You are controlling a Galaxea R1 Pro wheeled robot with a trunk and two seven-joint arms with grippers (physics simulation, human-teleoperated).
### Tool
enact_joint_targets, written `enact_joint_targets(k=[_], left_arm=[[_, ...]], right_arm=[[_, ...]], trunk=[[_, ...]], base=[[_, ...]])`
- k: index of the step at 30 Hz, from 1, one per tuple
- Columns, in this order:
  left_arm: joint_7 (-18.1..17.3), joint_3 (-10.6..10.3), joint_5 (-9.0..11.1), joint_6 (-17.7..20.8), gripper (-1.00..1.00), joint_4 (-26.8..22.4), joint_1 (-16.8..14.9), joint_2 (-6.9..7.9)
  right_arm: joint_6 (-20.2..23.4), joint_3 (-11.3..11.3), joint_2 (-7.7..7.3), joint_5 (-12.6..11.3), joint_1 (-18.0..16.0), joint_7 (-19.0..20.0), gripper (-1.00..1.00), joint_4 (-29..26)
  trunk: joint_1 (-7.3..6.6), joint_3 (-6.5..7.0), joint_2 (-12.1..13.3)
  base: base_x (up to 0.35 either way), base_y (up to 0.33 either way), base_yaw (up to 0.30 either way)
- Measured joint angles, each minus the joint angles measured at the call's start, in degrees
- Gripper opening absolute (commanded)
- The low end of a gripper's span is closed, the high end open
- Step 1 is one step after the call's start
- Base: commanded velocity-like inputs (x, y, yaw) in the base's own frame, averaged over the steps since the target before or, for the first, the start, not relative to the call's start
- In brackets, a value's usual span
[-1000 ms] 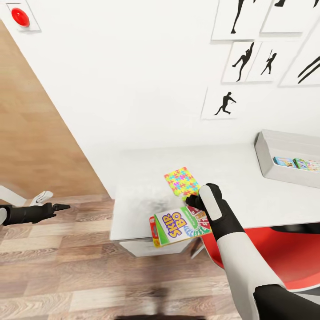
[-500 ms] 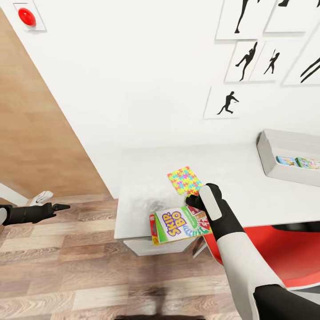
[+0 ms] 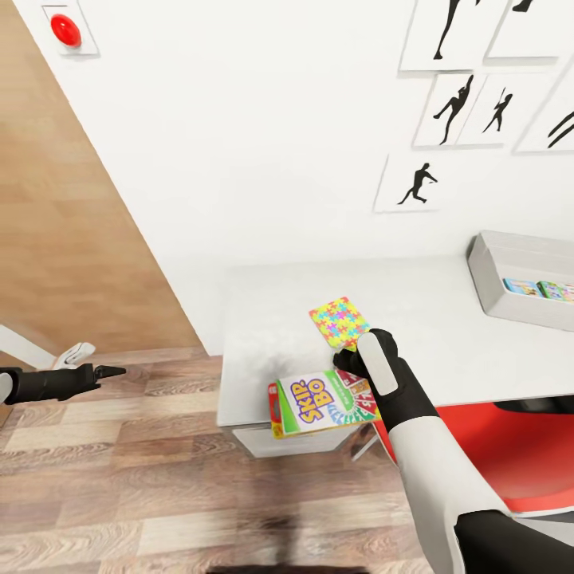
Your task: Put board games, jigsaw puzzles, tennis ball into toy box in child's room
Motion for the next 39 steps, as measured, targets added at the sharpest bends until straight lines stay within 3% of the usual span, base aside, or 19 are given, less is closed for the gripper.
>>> enact_joint_targets(k=[21, 39], left_arm=[[0.0, 0.0, 0.0, 0.0, 1.0, 0.0, 0.0, 0.0], [0.0, 0.0, 0.0, 0.0, 1.0, 0.0, 0.0, 0.0]], right_arm=[[0.0, 0.0, 0.0, 0.0, 0.0, 0.0, 1.0, 0.0], [0.0, 0.0, 0.0, 0.0, 0.0, 0.0, 1.0, 0.0]], trunk=[[0.0, 0.0, 0.0], [0.0, 0.0, 0.0]], base=[[0.047, 0.065, 0.0], [-0.04, 0.015, 0.0]])
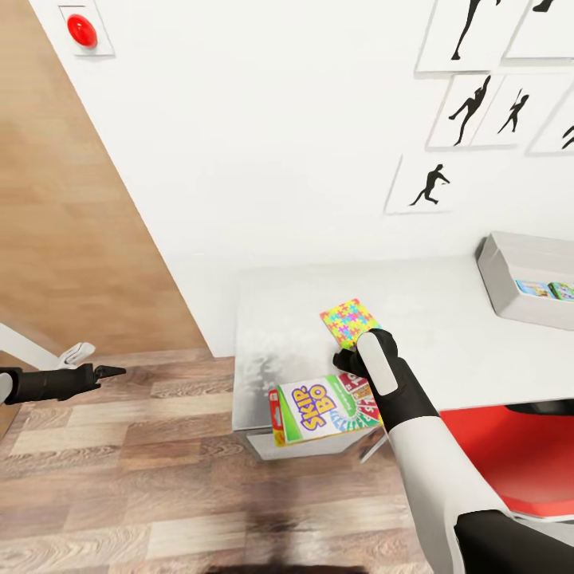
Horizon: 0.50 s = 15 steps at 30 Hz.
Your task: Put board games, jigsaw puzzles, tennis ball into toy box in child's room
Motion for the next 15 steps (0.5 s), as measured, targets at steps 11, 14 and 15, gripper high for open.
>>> enact_joint_targets(k=[11, 14, 15], left_arm=[[0.0, 0.0, 0.0, 0.0, 1.0, 0.0, 0.0, 0.0], [0.0, 0.0, 0.0, 0.0, 1.0, 0.0, 0.0, 0.0], [0.0, 0.0, 0.1, 0.0, 1.0, 0.0, 0.0, 0.0]], right_arm=[[0.0, 0.1, 0.0, 0.0, 0.0, 0.0, 1.0, 0.0], [0.0, 0.1, 0.0, 0.0, 0.0, 0.0, 1.0, 0.0], [0.0, 0.1, 0.0, 0.0, 0.0, 0.0, 1.0, 0.0]], trunk=[[0.0, 0.0, 0.0], [0.0, 0.0, 0.0], [0.0, 0.0, 0.0]], base=[[-0.002, 0.106, 0.0], [0.0, 0.064, 0.0], [0.0, 0.117, 0.0]])
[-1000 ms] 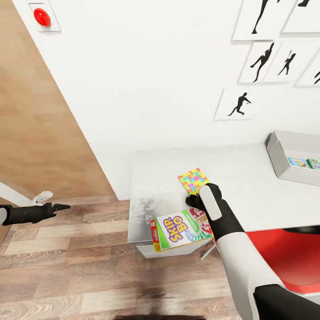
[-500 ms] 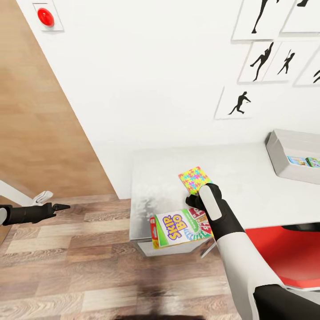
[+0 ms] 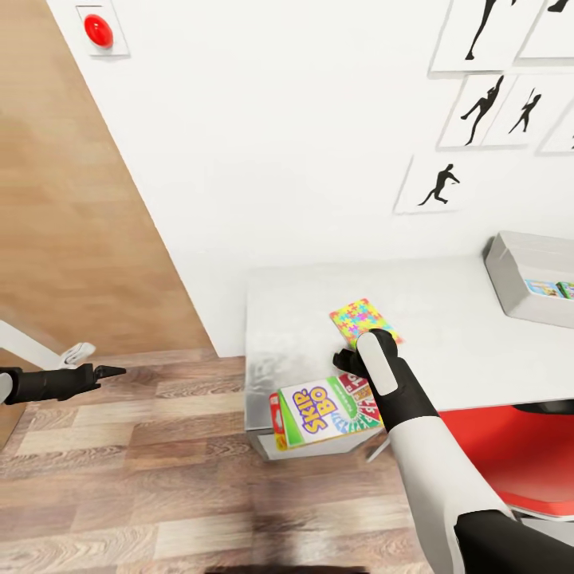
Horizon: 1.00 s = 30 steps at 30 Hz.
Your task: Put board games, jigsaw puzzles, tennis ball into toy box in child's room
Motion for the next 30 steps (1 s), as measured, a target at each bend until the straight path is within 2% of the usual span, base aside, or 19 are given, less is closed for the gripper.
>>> enact_joint_targets(k=[19, 30], left_arm=[[0.0, 0.0, 0.0, 0.0, 1.0, 0.0, 0.0, 0.0], [0.0, 0.0, 0.0, 0.0, 1.0, 0.0, 0.0, 0.0]], right_arm=[[0.0, -0.2, 0.0, -0.1, -0.1, 0.0, 1.0, -0.4], [-1.0, -0.3, 0.0, 0.0, -0.2, -0.3, 1.0, -4.2]], trunk=[[0.0, 0.0, 0.0], [0.0, 0.46, 0.0]], base=[[0.0, 0.023, 0.0], [0.0, 0.0, -0.031]])
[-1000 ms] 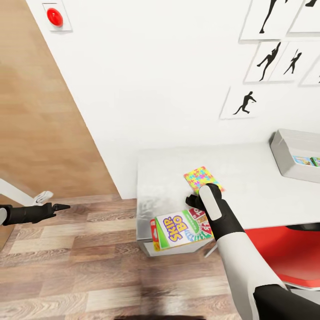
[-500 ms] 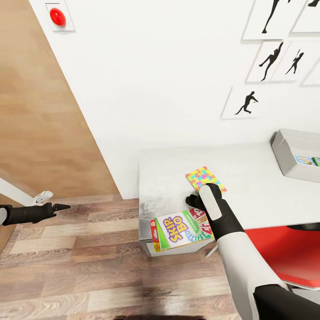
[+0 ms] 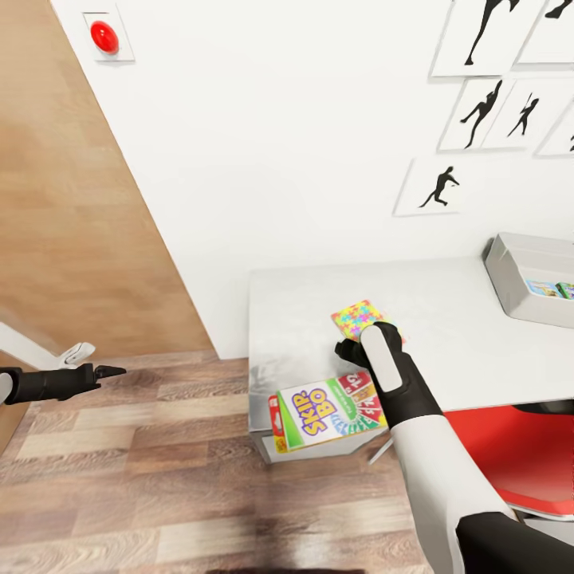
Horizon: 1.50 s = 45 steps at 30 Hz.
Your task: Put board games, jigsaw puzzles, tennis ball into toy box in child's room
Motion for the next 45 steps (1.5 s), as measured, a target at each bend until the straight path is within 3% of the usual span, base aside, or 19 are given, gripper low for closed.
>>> enact_joint_targets(k=[19, 39, 43, 45], left_arm=[[0.0, 0.0, 0.0, 0.0, 1.0, 0.0, 0.0, 0.0], [0.0, 0.0, 0.1, 0.0, 1.0, 0.0, 0.0, 0.0], [-0.1, 0.0, 0.1, 0.0, 1.0, 0.0, 0.0, 0.0], [-0.1, 0.0, 0.1, 0.0, 1.0, 0.0, 0.0, 0.0]], right_arm=[[-0.2, 0.0, -0.08, -0.1, 0.0, -0.5, 1.0, -5.9], [5.3, 0.1, -0.06, -1.0, 0.6, 0.0, 1.0, -26.1], [5.6, 0.4, 0.38, -2.5, 3.1, 0.1, 1.0, -28.8], [5.4, 0.9, 0.79, -3.1, 6.5, 0.1, 1.0, -29.8]], trunk=[[0.0, 1.68, 0.0], [0.0, 3.47, 0.0], [0.0, 3.82, 0.0], [0.01, 4.0, 0.0]], base=[[0.0, 0.0, -0.106], [0.0, 0.0, -0.114], [-0.006, 0.0, -0.119], [-0.061, 0.0, -0.12]])
